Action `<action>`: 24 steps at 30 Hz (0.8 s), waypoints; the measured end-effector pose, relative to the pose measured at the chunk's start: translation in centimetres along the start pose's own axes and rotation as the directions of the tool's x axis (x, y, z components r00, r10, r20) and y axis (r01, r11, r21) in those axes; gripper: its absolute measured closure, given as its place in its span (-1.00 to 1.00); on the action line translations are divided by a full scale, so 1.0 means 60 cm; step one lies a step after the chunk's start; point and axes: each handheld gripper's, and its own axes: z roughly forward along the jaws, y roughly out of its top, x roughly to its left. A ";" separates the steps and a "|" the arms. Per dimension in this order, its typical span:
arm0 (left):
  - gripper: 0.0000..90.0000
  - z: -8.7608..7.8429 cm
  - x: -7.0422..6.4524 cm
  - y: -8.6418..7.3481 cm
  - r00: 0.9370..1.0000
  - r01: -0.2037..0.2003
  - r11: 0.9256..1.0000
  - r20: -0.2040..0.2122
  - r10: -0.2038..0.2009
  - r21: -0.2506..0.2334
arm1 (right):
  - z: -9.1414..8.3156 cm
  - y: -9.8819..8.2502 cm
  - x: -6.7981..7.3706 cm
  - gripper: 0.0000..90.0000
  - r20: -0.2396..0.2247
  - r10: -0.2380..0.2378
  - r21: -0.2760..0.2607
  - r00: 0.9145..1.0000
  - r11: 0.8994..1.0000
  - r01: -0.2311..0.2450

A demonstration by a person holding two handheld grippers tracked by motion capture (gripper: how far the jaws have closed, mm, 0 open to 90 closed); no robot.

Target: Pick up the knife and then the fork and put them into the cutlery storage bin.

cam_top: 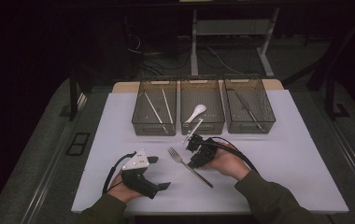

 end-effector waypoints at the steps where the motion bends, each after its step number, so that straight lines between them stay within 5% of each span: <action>1: -1.00 0.000 0.000 0.000 1.000 0.000 1.000 0.000 0.000 0.000 | 0.004 0.003 0.002 0.59 -0.003 0.000 0.012 1.000 1.000 0.000; 24: -1.00 0.000 -0.001 0.001 1.000 -0.008 1.000 0.006 0.008 0.009 | 0.038 0.033 0.019 0.74 0.038 -0.031 0.151 0.999 0.988 0.025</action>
